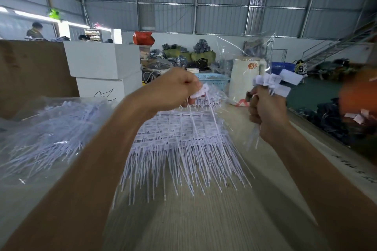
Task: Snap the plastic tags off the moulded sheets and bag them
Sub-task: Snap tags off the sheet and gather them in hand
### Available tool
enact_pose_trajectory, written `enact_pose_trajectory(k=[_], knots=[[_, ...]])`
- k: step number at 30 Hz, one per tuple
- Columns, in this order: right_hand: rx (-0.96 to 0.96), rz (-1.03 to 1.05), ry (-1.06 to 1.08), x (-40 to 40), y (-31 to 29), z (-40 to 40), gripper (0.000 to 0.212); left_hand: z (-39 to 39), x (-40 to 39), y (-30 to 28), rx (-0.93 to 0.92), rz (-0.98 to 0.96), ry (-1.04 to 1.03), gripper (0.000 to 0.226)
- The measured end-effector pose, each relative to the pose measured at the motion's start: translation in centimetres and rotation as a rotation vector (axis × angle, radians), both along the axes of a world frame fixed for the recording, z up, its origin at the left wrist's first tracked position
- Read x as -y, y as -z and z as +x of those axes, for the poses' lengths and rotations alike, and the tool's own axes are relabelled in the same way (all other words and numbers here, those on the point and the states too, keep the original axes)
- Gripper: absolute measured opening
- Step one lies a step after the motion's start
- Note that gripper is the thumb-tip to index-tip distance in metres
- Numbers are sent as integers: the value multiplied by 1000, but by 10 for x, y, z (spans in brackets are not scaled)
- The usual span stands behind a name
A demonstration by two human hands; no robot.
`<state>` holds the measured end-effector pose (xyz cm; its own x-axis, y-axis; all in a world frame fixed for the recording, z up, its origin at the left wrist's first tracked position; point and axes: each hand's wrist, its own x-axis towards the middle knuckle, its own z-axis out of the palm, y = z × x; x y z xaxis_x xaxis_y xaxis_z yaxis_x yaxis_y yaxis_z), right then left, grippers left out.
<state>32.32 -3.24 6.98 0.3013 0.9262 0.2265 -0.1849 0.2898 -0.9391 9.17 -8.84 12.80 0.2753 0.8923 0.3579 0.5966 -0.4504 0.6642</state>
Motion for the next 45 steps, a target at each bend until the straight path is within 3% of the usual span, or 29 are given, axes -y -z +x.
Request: enact_pose_trajectory(k=[3, 7, 12, 16, 21, 24, 29, 34, 37, 45], knots=[[-6, 41, -193, 2, 1, -6, 23, -2, -3, 8, -40, -30, 23, 19], [28, 121, -271, 6, 2, -11, 10, -6, -4, 8, 0, 3, 37, 12], [35, 74, -430, 12, 2, -21, 34, -4, -3, 8, 29, 79, 24, 8], [196, 63, -535, 20, 2, -32, 32, 2, -2, 10, 6, 74, 58, 13], [505, 113, -474, 29, -1, -33, 34, 1, -4, 12, -3, 40, 5, 23], [436, 142, -529, 30, -5, -30, 28, 4, -5, 14, -30, 49, -56, 32], [149, 160, -599, 30, -8, -28, 24, 11, -3, 13, -16, 69, -22, 34], [364, 139, -706, 35, -9, -23, 20, 13, -1, 10, 299, -58, 29, 52], [483, 179, -644, 37, -5, -32, 21, 17, -1, 8, 328, -99, 73, 52], [349, 150, -549, 35, -11, -25, 25, 7, -7, 8, 282, -89, 30, 52]])
